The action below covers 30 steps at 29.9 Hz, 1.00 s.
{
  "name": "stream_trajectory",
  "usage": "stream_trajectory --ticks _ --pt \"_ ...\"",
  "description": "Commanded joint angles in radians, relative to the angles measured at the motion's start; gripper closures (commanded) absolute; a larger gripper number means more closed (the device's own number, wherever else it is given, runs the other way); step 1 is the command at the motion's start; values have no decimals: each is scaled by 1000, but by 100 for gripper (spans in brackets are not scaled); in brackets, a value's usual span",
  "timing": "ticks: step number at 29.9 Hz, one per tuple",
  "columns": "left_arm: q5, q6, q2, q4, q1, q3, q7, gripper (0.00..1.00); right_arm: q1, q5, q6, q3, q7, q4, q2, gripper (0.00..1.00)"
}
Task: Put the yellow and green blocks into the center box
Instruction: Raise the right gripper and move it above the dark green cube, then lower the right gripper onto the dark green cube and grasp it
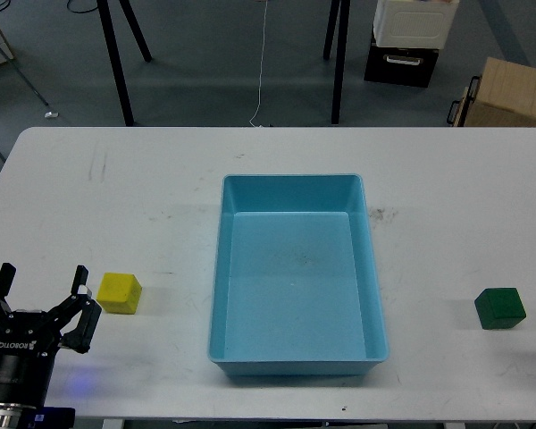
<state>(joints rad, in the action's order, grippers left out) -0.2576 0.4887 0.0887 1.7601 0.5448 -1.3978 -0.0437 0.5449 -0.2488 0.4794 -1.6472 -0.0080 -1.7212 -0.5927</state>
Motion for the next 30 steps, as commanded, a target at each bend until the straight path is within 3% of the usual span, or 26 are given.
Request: stream_trajectory --ticks 1,4,9,16,20,25,30 --pt "0 0 -1 -5 -25 5 -1 0 -124 3 -44 23 -1 46 -247 0" --pt "0 0 -1 -8 -45 8 -2 0 -242 35 -58 120 -21 97 -418 0" --pt "1 0 -6 -13 -60 9 -2 0 -625 201 -79 439 -47 162 -605 0" --pt "3 0 -1 -16 -65 29 -2 0 -1286 528 -81 1145 -75 202 -547 0" --pt "3 0 -3 -16 -86 31 -2 0 -1609 695 -85 1550 -128 235 -457 0" --pt "27 0 -10 -16 -85 32 -1 0 -1798 972 -74 1826 -317 223 -449 0" --pt "44 0 -20 -18 -78 57 4 0 -1772 1151 -70 1897 -333 213 -441 0"
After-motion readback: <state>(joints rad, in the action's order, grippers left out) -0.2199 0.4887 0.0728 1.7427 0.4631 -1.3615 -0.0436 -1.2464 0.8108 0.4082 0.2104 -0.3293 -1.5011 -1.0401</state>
